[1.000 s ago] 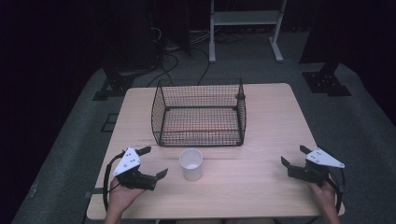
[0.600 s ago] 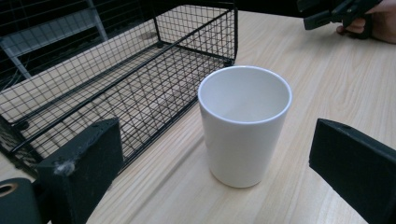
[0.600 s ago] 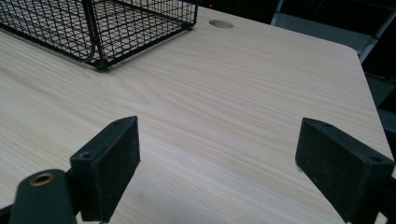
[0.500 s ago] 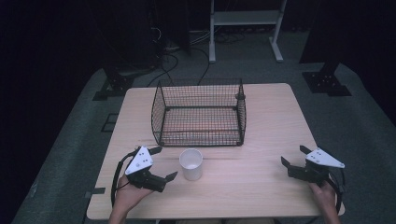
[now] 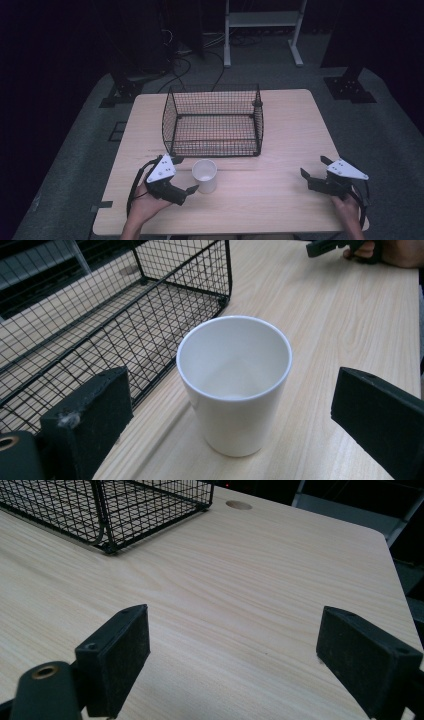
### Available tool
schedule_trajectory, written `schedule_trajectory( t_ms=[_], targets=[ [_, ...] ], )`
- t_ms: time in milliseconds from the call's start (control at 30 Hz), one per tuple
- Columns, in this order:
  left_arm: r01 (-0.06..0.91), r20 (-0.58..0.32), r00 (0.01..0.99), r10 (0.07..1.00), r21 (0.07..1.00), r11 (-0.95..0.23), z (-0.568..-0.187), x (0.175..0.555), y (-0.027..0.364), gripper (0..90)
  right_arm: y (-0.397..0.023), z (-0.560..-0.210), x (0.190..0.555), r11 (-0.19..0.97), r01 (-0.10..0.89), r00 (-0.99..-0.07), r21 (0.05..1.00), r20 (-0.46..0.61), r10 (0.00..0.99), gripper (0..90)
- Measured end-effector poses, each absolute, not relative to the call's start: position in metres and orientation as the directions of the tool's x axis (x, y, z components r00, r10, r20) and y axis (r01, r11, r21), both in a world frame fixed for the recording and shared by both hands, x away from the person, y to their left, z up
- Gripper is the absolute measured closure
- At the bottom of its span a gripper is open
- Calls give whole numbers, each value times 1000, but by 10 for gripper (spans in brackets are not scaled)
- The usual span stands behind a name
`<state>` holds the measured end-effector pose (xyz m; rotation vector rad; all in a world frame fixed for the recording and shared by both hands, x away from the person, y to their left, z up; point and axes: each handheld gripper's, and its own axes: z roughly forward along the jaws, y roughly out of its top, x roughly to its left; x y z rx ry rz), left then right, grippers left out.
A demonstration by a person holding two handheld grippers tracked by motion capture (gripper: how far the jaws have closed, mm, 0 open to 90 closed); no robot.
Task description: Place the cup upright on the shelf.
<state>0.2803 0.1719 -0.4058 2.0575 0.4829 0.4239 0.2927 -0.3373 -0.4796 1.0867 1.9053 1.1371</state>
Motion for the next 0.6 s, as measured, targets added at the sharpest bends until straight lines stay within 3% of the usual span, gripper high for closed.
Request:
schedule_trajectory(
  t_ms=[600],
  targets=[
    [199,87,876,474,830,-521,-410,291,157,24,-337,-480,293,277,317,-438,907,-119,891,131]
  ],
)
